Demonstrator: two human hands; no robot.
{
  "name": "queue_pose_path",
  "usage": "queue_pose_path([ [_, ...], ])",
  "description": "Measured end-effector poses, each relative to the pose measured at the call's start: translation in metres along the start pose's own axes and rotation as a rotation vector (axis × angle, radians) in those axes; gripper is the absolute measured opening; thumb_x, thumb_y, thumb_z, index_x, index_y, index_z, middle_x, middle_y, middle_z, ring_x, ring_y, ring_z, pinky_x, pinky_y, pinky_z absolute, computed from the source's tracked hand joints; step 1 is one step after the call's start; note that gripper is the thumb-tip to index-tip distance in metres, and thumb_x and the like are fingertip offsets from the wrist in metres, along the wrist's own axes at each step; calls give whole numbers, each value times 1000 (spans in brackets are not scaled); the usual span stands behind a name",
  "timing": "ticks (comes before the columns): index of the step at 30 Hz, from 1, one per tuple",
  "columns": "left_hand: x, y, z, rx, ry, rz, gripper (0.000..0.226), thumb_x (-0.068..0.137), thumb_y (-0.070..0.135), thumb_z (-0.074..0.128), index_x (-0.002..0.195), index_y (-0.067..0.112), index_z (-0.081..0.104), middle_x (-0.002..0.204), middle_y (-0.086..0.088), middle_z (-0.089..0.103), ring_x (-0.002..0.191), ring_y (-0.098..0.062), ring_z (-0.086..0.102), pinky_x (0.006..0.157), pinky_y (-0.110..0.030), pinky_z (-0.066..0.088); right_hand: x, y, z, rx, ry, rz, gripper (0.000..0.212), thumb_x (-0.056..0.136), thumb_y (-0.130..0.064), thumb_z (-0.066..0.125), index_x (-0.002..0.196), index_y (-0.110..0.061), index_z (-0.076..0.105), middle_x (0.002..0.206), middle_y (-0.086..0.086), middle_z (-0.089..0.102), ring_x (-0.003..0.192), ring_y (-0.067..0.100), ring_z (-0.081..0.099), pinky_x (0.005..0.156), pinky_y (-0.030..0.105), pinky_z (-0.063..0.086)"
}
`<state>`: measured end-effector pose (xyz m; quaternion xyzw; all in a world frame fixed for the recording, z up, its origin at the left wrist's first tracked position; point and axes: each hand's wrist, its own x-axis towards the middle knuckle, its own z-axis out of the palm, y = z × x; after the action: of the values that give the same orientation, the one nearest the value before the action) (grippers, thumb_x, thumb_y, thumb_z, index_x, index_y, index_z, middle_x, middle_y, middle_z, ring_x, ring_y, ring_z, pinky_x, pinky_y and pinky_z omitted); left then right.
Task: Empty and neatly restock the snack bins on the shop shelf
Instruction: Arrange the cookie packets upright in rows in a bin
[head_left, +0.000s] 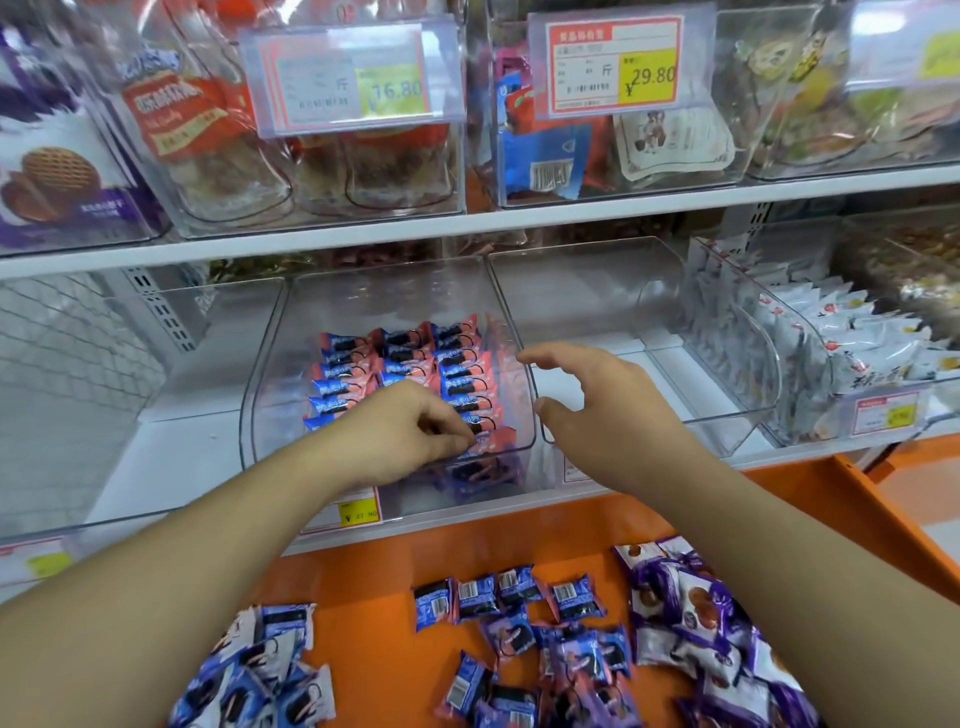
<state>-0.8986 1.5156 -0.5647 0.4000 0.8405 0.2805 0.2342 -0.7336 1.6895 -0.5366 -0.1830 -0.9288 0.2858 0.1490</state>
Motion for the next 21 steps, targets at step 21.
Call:
queue_pose_path([
  [21,23,11,8,176,17,41,24,83,33,87,107,33,83,98,19,71,92,-1,63,81,-21,51,5,7,8,39,23,15,47,102,-20,64,142,-43,57,135,-13,63,123,8,54,101,28,48],
])
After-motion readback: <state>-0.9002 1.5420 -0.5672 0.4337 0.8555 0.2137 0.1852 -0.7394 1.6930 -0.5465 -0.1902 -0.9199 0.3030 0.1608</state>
